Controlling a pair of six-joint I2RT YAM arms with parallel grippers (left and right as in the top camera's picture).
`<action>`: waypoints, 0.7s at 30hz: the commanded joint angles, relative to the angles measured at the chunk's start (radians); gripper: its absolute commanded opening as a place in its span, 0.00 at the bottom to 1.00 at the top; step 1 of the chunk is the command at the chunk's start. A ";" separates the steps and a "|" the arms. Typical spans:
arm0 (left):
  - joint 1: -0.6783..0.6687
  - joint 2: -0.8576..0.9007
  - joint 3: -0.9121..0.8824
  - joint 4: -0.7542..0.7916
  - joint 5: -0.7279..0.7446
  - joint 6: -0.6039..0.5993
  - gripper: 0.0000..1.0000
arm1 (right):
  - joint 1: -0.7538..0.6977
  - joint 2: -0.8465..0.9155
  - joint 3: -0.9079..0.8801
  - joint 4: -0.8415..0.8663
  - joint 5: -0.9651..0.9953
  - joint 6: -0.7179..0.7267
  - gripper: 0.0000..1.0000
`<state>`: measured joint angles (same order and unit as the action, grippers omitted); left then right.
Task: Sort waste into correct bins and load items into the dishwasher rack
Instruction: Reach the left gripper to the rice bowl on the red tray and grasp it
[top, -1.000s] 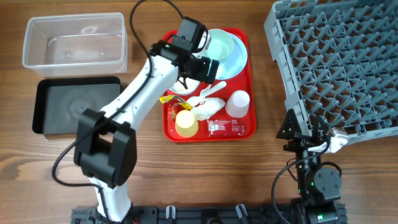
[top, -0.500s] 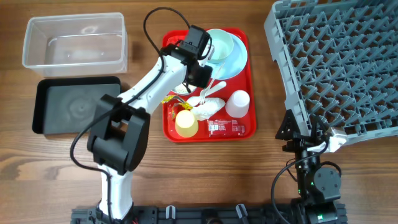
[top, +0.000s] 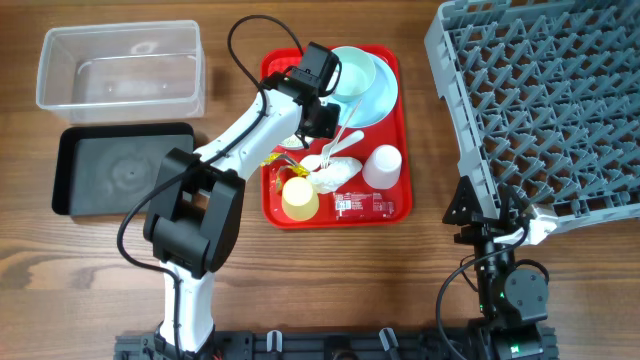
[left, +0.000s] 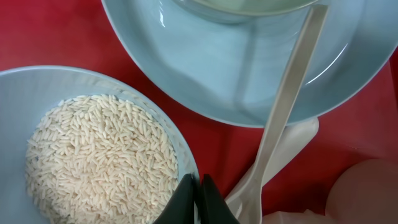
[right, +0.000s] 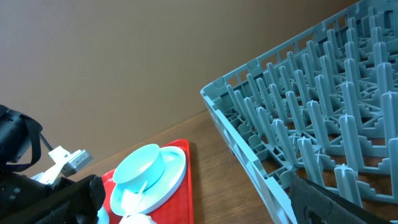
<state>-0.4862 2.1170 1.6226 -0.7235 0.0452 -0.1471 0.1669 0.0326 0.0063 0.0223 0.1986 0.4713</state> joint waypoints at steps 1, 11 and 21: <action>-0.005 0.019 0.013 0.001 -0.028 -0.045 0.05 | -0.005 -0.002 -0.001 0.002 -0.021 0.011 1.00; -0.016 0.045 0.012 0.002 -0.029 -0.044 0.19 | -0.005 -0.002 -0.001 0.002 -0.020 0.011 1.00; -0.016 0.057 0.012 0.010 -0.036 -0.045 0.11 | -0.005 -0.002 -0.001 0.002 -0.020 0.010 1.00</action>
<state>-0.4976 2.1490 1.6226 -0.7200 0.0254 -0.1818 0.1669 0.0326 0.0063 0.0223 0.1986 0.4713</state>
